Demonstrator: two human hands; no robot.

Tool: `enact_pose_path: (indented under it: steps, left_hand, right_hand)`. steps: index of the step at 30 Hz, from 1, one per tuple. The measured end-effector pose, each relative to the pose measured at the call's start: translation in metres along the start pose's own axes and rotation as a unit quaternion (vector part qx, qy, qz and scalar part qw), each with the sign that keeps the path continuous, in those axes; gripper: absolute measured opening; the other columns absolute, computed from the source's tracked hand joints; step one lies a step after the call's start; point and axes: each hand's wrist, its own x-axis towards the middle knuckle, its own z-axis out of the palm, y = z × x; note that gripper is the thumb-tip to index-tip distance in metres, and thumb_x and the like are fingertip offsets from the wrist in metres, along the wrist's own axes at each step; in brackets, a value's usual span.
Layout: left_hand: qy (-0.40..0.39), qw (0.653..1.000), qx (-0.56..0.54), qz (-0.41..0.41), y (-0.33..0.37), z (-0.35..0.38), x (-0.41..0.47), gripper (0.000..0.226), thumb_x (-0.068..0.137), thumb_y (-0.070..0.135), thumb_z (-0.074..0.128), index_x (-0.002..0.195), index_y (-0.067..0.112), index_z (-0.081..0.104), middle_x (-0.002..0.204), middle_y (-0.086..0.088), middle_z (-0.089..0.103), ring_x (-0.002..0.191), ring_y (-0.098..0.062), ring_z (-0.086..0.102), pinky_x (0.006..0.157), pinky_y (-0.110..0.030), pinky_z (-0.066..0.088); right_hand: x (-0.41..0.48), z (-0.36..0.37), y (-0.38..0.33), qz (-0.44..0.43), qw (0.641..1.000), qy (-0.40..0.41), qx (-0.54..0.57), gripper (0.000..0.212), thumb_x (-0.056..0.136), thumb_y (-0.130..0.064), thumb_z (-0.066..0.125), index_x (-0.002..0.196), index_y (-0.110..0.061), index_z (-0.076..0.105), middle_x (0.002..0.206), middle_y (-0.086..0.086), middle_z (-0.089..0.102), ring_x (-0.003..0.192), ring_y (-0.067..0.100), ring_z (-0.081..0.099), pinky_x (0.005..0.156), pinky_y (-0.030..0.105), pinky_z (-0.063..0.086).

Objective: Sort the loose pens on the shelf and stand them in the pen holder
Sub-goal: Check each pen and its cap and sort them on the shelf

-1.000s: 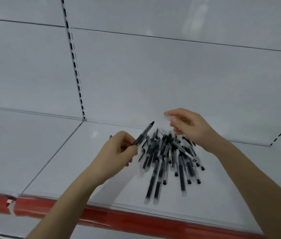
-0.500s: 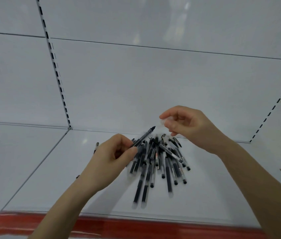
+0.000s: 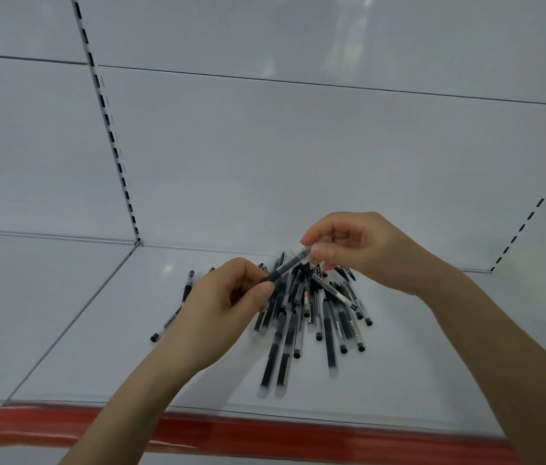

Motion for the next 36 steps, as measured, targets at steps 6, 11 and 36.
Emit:
enact_pose_path:
  steps: [6,11,36]
  left_hand:
    - [-0.001,1.0,-0.002,-0.007,-0.005,0.002,-0.001,0.013,0.087,0.011,0.058,0.075,0.015,0.058,0.055,0.007,0.061,0.048,0.0,0.049,0.05,-0.008,0.036]
    - [0.021,0.999,0.042,-0.025,-0.016,0.0,0.007,0.013,0.086,0.015,0.06,0.074,0.019,0.059,0.064,0.003,0.062,0.051,-0.004,0.053,0.049,-0.01,0.039]
    - [0.112,0.918,0.377,-0.044,-0.086,-0.018,0.026,0.023,0.09,0.017,0.052,0.102,0.001,0.062,0.098,-0.017,0.056,0.094,-0.034,0.052,0.074,-0.037,0.04]
  right_hand:
    - [0.002,0.008,0.007,-0.005,1.0,0.003,0.008,0.015,0.086,-0.003,0.059,0.087,-0.017,0.065,0.071,-0.006,0.063,0.068,0.002,0.062,0.071,0.016,0.053]
    - [0.011,0.024,0.022,0.007,0.998,0.033,0.052,0.018,0.088,-0.005,0.056,0.101,-0.017,0.061,0.086,-0.001,0.066,0.077,0.003,0.065,0.071,0.018,0.054]
    - [0.024,0.046,0.099,0.157,0.941,0.049,-0.297,0.023,0.085,-0.032,0.062,0.099,-0.013,0.062,0.093,0.002,0.065,0.089,0.018,0.061,0.084,0.036,0.05]
